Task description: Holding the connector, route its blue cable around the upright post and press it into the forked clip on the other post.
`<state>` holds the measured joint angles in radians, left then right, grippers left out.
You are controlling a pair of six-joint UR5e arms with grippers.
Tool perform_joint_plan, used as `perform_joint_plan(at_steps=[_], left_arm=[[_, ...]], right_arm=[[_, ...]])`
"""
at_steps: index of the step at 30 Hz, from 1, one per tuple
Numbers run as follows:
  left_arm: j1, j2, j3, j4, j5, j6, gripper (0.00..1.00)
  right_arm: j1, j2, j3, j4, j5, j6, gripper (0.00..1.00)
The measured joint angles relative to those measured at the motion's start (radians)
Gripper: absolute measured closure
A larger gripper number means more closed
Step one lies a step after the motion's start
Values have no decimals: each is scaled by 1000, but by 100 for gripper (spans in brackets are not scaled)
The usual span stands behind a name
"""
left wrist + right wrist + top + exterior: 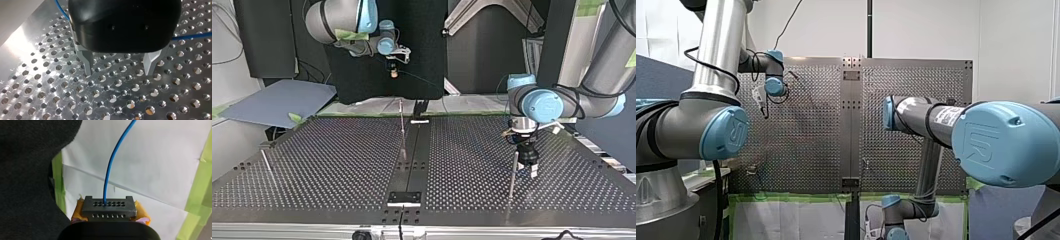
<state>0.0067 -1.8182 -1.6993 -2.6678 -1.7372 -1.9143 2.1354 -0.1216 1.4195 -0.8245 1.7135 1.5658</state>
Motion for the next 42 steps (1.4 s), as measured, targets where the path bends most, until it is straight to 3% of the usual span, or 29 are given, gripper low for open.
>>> perform_joint_plan(at_steps=[8,22,42], left_arm=[[2,0,0,0,-1,0,0],[5,0,0,1,-2,-1,0],[9,0,0,0,-2,-2,0]], right_arm=[[-4,-59,37,-21,17,-6,100],[-18,-169,146,-127,68,-5,100],[-26,-344,320,-302,68,-7,100]])
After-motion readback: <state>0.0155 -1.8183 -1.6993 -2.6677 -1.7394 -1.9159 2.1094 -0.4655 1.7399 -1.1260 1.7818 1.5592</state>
